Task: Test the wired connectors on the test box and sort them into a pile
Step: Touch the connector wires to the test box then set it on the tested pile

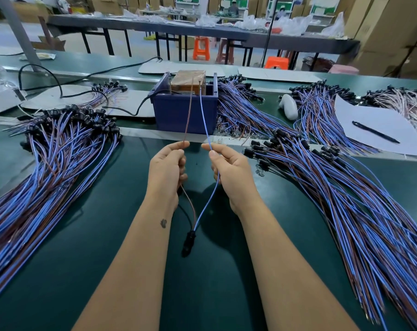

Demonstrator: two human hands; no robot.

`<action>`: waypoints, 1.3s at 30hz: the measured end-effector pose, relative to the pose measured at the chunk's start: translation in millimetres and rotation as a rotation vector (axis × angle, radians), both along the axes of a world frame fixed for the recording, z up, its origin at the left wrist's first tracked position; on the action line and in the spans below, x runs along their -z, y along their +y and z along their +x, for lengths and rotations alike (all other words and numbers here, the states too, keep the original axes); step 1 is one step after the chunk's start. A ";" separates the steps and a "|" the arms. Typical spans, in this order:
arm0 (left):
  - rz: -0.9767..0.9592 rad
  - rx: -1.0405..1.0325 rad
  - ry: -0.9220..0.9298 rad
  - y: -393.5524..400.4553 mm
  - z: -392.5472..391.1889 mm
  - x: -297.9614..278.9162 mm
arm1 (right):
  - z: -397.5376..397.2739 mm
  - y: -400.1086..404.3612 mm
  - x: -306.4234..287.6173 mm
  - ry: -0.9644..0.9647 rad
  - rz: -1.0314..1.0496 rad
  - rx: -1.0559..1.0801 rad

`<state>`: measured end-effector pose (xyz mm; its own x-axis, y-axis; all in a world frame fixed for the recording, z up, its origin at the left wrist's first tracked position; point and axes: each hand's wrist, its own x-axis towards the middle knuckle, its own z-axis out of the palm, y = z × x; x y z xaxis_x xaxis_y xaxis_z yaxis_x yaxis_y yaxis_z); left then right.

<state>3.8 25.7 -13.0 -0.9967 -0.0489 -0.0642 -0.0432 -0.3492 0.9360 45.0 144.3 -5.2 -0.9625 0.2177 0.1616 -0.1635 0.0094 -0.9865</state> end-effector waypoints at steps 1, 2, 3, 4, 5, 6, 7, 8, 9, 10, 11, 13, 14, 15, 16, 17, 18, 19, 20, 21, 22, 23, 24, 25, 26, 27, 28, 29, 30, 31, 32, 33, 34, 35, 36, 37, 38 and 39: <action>-0.021 -0.004 0.003 0.6 -0.1 0.7 | -0.3 -0.1 0.5 -0.003 -0.001 -0.002; -0.037 -0.007 0.003 1.0 -0.3 1.3 | -0.5 -0.2 0.8 -0.006 0.001 -0.004; -0.047 -0.010 0.001 1.3 -0.7 1.6 | -0.8 -0.3 1.2 -0.008 0.005 -0.006; -0.051 -0.015 -0.002 1.4 -1.1 2.0 | -1.0 -0.2 1.4 -0.009 0.005 -0.008; -0.054 -0.022 -0.006 1.3 -1.7 2.3 | -1.3 -0.1 1.8 -0.009 0.004 -0.011; -0.056 -0.031 -0.011 1.0 -2.2 2.8 | -1.5 0.1 2.1 -0.010 0.001 -0.015; -0.056 -0.041 -0.017 0.8 -2.6 3.2 | -1.9 0.3 2.5 -0.012 -0.001 -0.018; -0.053 -0.050 -0.023 0.5 -3.0 3.5 | -2.0 0.5 2.9 -0.015 -0.001 -0.023; -0.047 -0.058 -0.028 0.4 -3.2 3.8 | -2.1 0.7 3.2 -0.017 0.002 -0.026; -0.041 -0.065 -0.034 0.2 -3.5 4.1 | -2.1 0.8 3.5 -0.020 0.005 -0.030; -0.036 -0.070 -0.039 0.2 -3.7 4.3 | -2.2 0.8 3.6 -0.021 0.009 -0.032; -0.029 -0.079 -0.048 0.0 -4.2 4.4 | -2.3 1.0 3.5 -0.023 0.013 -0.036; -0.025 -0.084 -0.052 -0.1 -4.3 4.4 | -2.2 1.2 3.4 -0.024 0.016 -0.036; -0.021 -0.088 -0.054 0.0 -4.6 4.4 | -2.2 1.3 3.3 -0.024 0.020 -0.037; -0.016 -0.092 -0.056 -0.1 -4.7 4.4 | -2.0 1.6 3.3 -0.025 0.022 -0.037; -0.010 -0.095 -0.058 0.0 -4.7 4.3 | -2.0 1.7 3.3 -0.025 0.024 -0.036; -0.003 -0.098 -0.060 0.0 -4.8 4.1 | -2.0 1.8 3.3 -0.025 0.025 -0.034; 0.006 -0.100 -0.061 -0.1 -4.9 4.1 | -2.2 1.7 3.5 -0.025 0.023 -0.030; 0.017 -0.101 -0.060 0.0 -5.1 4.0 | -2.3 1.6 3.6 -0.026 0.020 -0.025; 0.030 -0.104 -0.061 -0.1 -5.3 3.9 | -2.7 1.5 3.9 -0.026 0.017 -0.019; 0.042 -0.108 -0.062 -0.3 -5.5 3.7 | -3.0 1.6 4.2 -0.026 0.014 -0.015; 0.052 -0.113 -0.063 -0.5 -5.7 3.5 | -3.5 1.6 4.5 -0.026 0.011 -0.012; 0.062 -0.118 -0.065 -0.8 -5.8 3.2 | -3.9 1.8 4.8 -0.028 0.009 -0.009; 0.071 -0.123 -0.067 -1.0 -5.7 2.8 | -4.5 1.7 5.2 -0.029 0.011 -0.006; 0.078 -0.130 -0.070 -1.2 -5.6 2.2 | -5.0 1.5 5.5 -0.032 0.014 -0.002; 0.083 -0.136 -0.073 -1.3 -5.4 1.6 | -5.7 1.1 5.9 -0.034 0.018 0.002; 0.088 -0.141 -0.073 -1.4 -5.2 1.1 | -6.1 0.7 6.3 -0.036 0.023 0.005; 0.092 -0.144 -0.072 -1.6 -4.8 0.6 | -6.6 0.3 6.6 -0.037 0.026 0.007; 0.094 -0.147 -0.071 -1.8 -4.4 0.2 | -6.8 0.2 6.9 -0.038 0.028 0.007; 0.096 -0.151 -0.072 -2.1 -4.2 -0.1 | -7.1 0.2 7.2 -0.040 0.031 0.007; 0.099 -0.155 -0.073 -2.4 -4.1 -0.4 | -7.1 0.4 7.3 -0.042 0.033 0.006; 0.101 -0.157 -0.074 -2.8 -4.1 -0.7 | -7.2 0.7 7.5 -0.044 0.035 0.006; 0.103 -0.160 -0.074 -3.1 -4.0 -0.9 | -7.2 1.1 7.5 -0.046 0.036 0.006; 0.105 -0.165 -0.074 -3.6 -3.9 -1.1 | -7.4 1.3 7.5 -0.047 0.036 0.006; 0.108 -0.173 -0.074 -4.2 -3.9 -1.4 | -7.5 1.4 7.4 -0.049 0.035 0.007; 0.112 -0.184 -0.074 -5.0 -3.8 -1.5 | -7.5 1.4 7.3 -0.050 0.035 0.008; 0.121 -0.197 -0.074 -5.7 -3.6 -1.6 | -7.4 1.4 7.2 -0.051 0.036 0.007; 0.135 -0.208 -0.074 -6.4 -3.3 -1.7 | -7.3 1.3 7.0 -0.051 0.038 0.007</action>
<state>0.6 19.3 -11.3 -0.9585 -0.2383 -0.1566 -0.0242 -0.4791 0.8774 37.7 145.6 -12.2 -0.9682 0.2189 0.1209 -0.1132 0.0476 -0.9924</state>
